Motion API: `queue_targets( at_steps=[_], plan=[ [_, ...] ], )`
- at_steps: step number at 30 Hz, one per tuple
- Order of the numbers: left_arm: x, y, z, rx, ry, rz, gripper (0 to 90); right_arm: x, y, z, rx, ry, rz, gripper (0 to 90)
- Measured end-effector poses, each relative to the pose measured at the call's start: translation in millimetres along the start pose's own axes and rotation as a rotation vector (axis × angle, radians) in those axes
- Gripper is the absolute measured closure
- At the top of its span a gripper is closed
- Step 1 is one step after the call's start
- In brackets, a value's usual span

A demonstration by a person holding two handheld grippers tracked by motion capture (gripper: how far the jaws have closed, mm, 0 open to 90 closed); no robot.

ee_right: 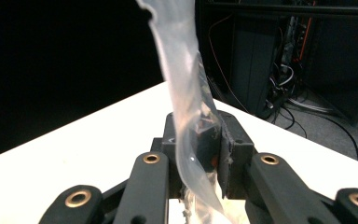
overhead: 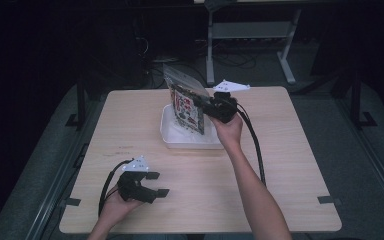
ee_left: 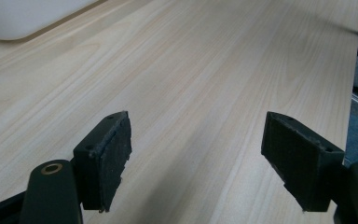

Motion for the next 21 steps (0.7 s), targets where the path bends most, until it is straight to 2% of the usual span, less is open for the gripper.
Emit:
queue_targets(
  at_steps=[14, 15, 17, 21],
  plan=[
    [0.1, -1.1, -0.7, 0.0, 0.008, -0.005, 23.3, -1.1, 3.6, -5.6, 0.018, -0.004, 0.016, 74.6],
    [0.1, -1.1, -0.7, 0.0, 0.008, -0.005, 23.3, -1.1, 3.6, -6.0, 0.021, -0.005, 0.018, 73.1],
    [-0.1, -1.1, -0.8, 0.001, 0.009, -0.006, 23.3, 0.7, 5.3, -7.8, 0.025, 0.008, 0.041, 63.7],
    [0.2, -1.2, -0.8, 0.001, 0.009, -0.005, 23.2, 0.7, 7.8, -9.2, 0.035, 0.006, 0.064, 57.2]
  ],
)
Point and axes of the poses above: each handheld gripper's, and its own axes: x roughly forward along the jaws, y roughly out of its underside, z roughly to its left, the point moved 8 cm from there along x, roughly forward along the jaws, and after that the axes turned 14 degrees about z, right-handed, at the moved point
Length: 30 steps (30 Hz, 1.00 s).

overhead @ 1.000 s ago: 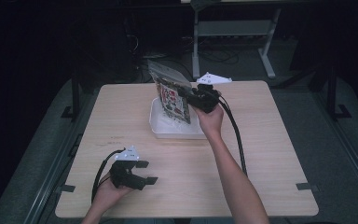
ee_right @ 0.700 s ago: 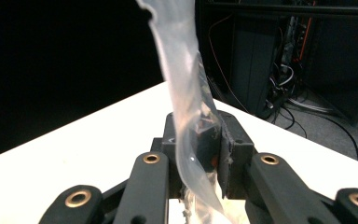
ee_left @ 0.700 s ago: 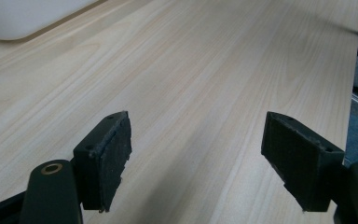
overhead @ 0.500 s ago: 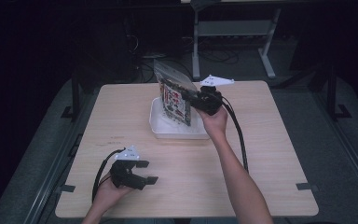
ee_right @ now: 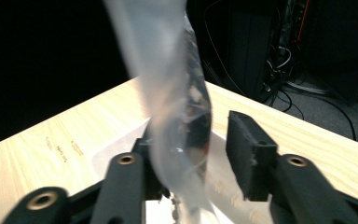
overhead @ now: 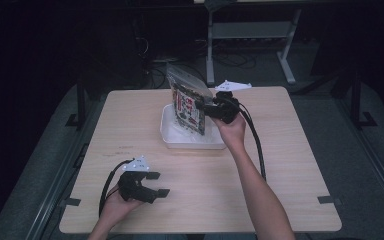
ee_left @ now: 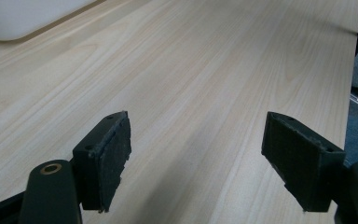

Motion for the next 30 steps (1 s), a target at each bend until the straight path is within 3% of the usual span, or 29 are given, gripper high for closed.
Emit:
queue_targets(
  at_steps=[7, 10, 16, 30],
  plan=[
    [0.7, 0.1, 0.1, 0.0, -0.003, 0.004, 23.1, -6.8, 2.7, -1.7, 0.016, -0.016, 0.007, 47.5],
    [1.0, 0.4, 0.3, 0.003, -0.007, 0.007, 23.1, -9.4, 5.6, 0.3, 0.024, -0.045, 0.014, 44.3],
    [1.4, 0.5, 0.0, 0.005, -0.01, 0.009, 22.5, -12.3, 8.5, 5.2, 0.002, -0.05, 0.03, 43.2],
    [2.0, 0.4, 0.0, 0.004, -0.014, 0.012, 22.0, -21.9, 21.9, 3.1, 0.03, -0.073, 0.042, 39.7]
  ],
)
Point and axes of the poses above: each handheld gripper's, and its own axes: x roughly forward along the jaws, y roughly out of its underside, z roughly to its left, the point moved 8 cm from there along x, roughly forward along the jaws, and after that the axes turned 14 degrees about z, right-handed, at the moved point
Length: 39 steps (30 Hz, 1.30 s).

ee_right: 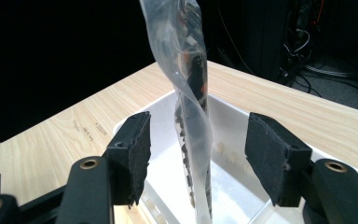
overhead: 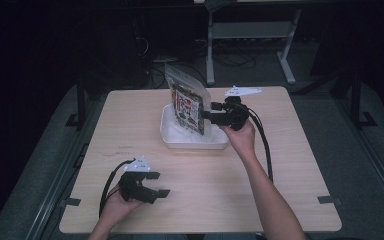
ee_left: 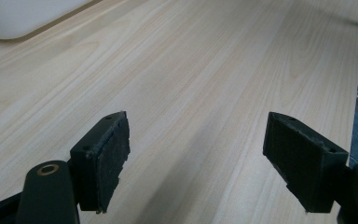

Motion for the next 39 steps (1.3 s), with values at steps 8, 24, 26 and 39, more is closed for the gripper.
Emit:
queue_targets(
  at_steps=[8, 24, 26, 39],
  plan=[
    [0.9, -0.6, -0.6, 0.002, -0.002, 0.0, 21.8, -9.8, 4.8, 1.5, -0.004, -0.012, -0.009, 38.7],
    [1.6, -0.8, -0.8, 0.006, -0.004, 0.003, 21.5, -22.9, 21.8, -3.4, 0.014, -0.021, 0.006, 36.8],
    [1.8, -0.9, -1.0, 0.006, -0.003, 0.004, 21.5, -24.8, 24.4, -4.3, 0.016, -0.02, 0.007, 36.6],
    [2.7, -1.2, -1.6, 0.012, -0.005, 0.007, 21.3, -37.5, 41.1, -9.6, 0.037, -0.02, 0.02, 35.0]
  ],
)
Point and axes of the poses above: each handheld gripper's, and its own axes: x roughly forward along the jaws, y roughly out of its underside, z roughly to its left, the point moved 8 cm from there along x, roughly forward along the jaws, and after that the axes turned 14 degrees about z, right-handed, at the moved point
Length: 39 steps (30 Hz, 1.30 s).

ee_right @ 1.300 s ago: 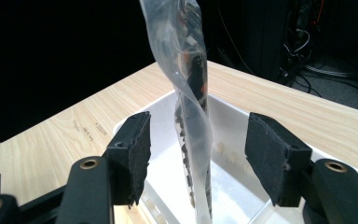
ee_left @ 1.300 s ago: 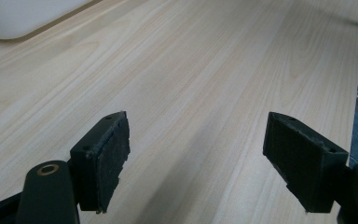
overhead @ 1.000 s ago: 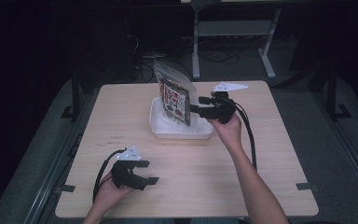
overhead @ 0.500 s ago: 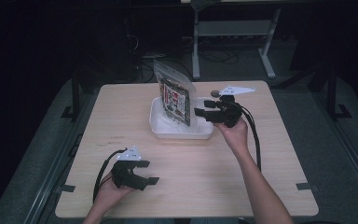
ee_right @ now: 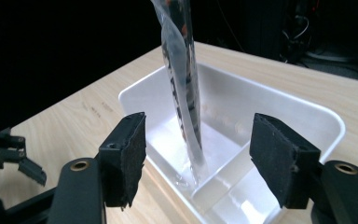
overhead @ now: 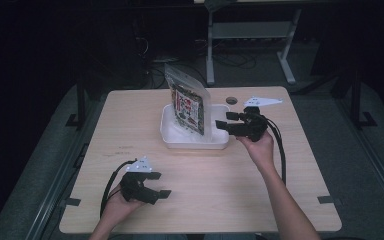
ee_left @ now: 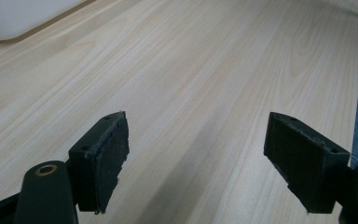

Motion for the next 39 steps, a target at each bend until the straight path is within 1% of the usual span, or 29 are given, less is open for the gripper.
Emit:
queue_targets(
  at_steps=[2, 4, 12, 16, 18, 22, 27, 29, 34, 39],
  plan=[
    [-0.1, -0.1, -0.2, 0.001, -0.001, 0.0, 21.4, -1.5, 2.2, -0.1, -0.001, -0.001, 0.01, 34.6],
    [0.0, -0.1, -0.2, 0.0, -0.001, 0.0, 21.3, -4.1, 3.7, 0.2, -0.002, 0.001, 0.004, 34.8],
    [0.2, -0.3, -0.6, 0.0, -0.001, 0.0, 21.3, -10.6, 14.1, -0.4, 0.005, -0.001, 0.012, 34.0],
    [0.8, -0.4, -1.1, 0.001, -0.001, 0.001, 21.3, -12.9, 18.6, 0.7, 0.007, -0.006, 0.033, 32.4],
    [0.7, -0.4, -1.1, 0.001, -0.001, 0.001, 21.3, -15.2, 19.4, 1.8, -0.002, -0.002, 0.026, 32.5],
    [0.3, -0.5, -0.9, -0.001, -0.001, -0.001, 21.3, -19.1, 23.7, 3.2, -0.004, -0.002, 0.032, 32.4],
    [0.4, -0.5, -1.3, 0.002, -0.003, 0.001, 21.3, -22.6, 30.8, 2.4, 0.003, -0.004, 0.033, 32.2],
    [0.4, -0.5, -1.2, 0.002, -0.002, 0.001, 21.3, -23.2, 32.9, 2.6, 0.008, -0.01, 0.043, 31.6],
    [0.6, -0.6, -1.0, 0.005, -0.003, 0.002, 21.3, -26.6, 37.3, 5.6, 0.0, -0.015, 0.044, 31.5],
    [0.7, -0.7, -1.2, 0.006, -0.004, 0.002, 21.3, -29.5, 44.7, 5.4, 0.004, -0.016, 0.05, 31.2]
  ],
)
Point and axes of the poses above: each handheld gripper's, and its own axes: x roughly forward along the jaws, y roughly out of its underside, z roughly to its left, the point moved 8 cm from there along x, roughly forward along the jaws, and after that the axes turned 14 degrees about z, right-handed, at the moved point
